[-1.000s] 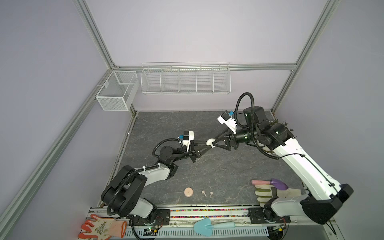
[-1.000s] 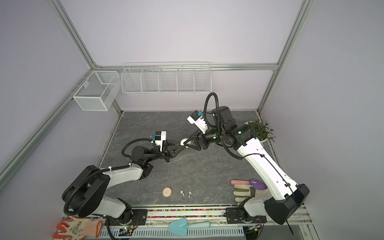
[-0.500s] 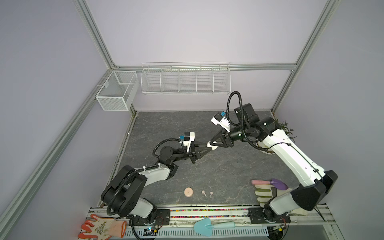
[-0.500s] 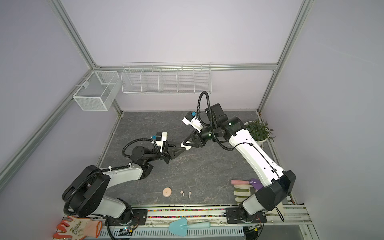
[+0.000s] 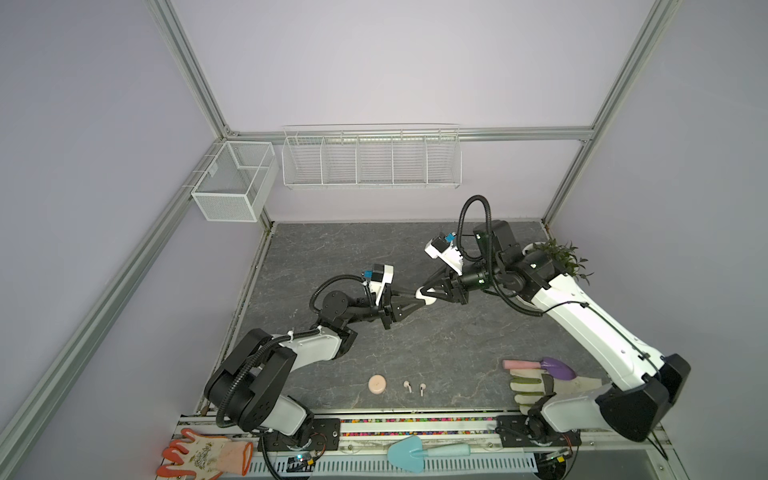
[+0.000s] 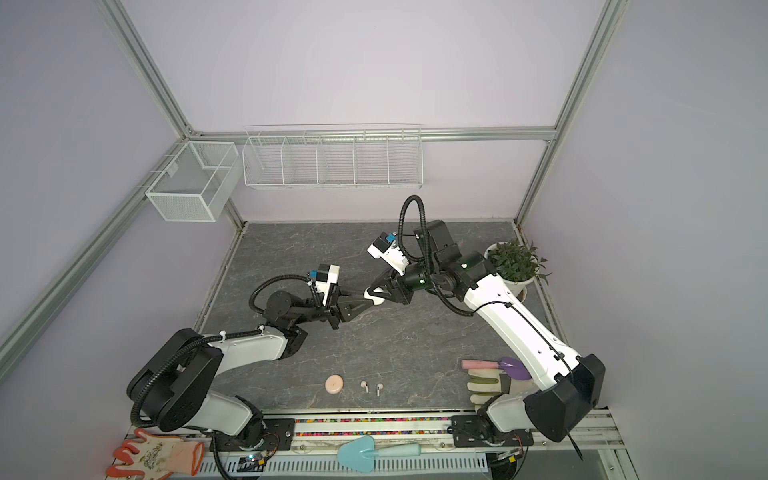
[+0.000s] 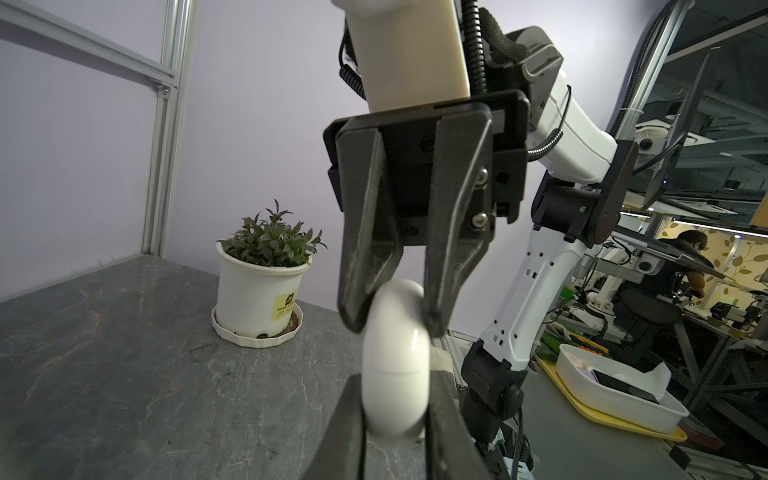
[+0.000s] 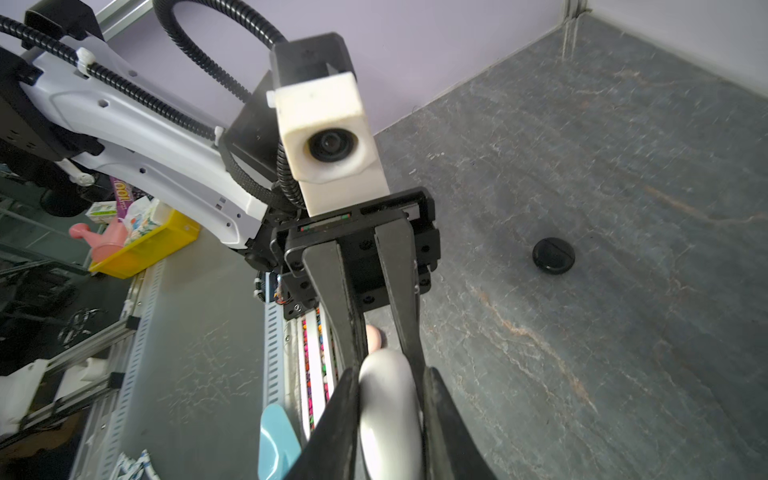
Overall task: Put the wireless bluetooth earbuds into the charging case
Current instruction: 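Withdraw the open right gripper while the left gripper lowers the white case toward the table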
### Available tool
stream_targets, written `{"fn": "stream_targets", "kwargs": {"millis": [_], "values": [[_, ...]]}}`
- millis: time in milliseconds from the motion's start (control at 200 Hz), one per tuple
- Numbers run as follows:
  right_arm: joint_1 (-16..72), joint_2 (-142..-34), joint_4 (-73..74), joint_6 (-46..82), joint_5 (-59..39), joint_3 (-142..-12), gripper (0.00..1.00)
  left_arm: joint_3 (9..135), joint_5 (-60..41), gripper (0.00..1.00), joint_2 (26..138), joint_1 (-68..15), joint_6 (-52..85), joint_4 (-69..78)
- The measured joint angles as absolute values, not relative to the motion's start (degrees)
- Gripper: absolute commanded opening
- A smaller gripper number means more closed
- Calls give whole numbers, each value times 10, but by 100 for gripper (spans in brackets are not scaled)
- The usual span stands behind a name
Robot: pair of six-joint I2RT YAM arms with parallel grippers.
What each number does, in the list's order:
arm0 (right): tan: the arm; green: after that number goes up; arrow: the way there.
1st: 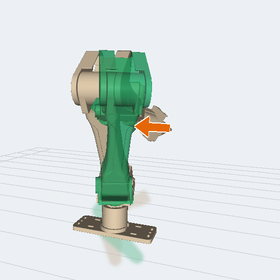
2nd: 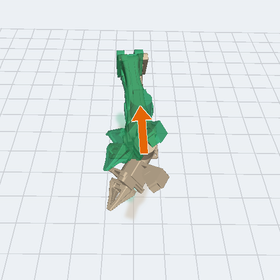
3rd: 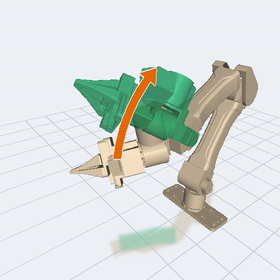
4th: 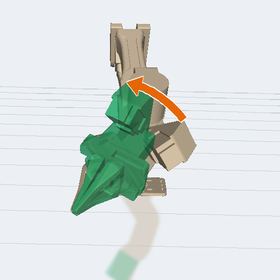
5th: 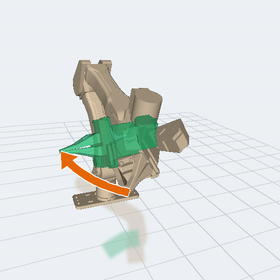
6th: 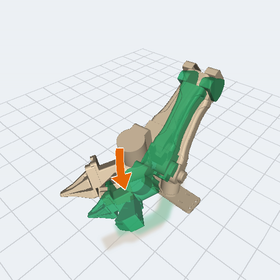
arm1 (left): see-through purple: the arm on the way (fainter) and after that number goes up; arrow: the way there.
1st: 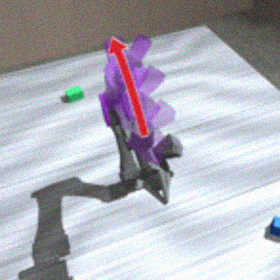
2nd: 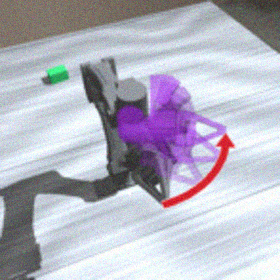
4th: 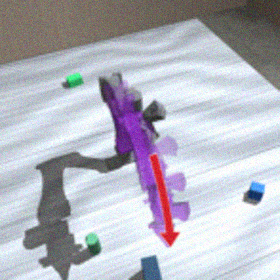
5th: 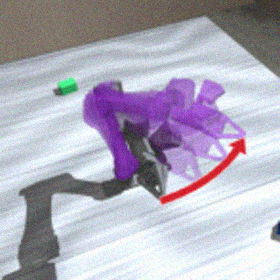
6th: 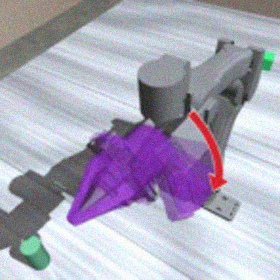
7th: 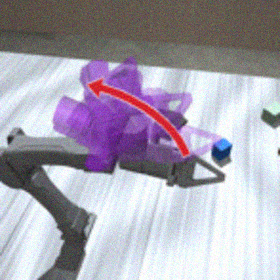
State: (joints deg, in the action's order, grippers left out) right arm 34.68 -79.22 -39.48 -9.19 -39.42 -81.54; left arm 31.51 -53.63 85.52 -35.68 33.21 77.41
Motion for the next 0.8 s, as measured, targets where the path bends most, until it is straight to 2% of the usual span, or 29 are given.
{"fn": "stream_targets", "kwargs": {"millis": [85,215,370,600,800], "values": [[350,-778,-358,-90,-383,-789,30,315,-536,0,857,-356,341,768],[353,-782,-352,-76,-366,-782,58,315,-502,0,859,-356,350,776],[339,-759,-328,-43,-342,-750,76,312,-427,0,881,-342,387,796],[324,-686,-231,51,-293,-635,77,319,-345,0,966,-300,473,724],[318,-798,-187,119,-294,-615,74,399,-317,0,1014,-297,497,535]]}}
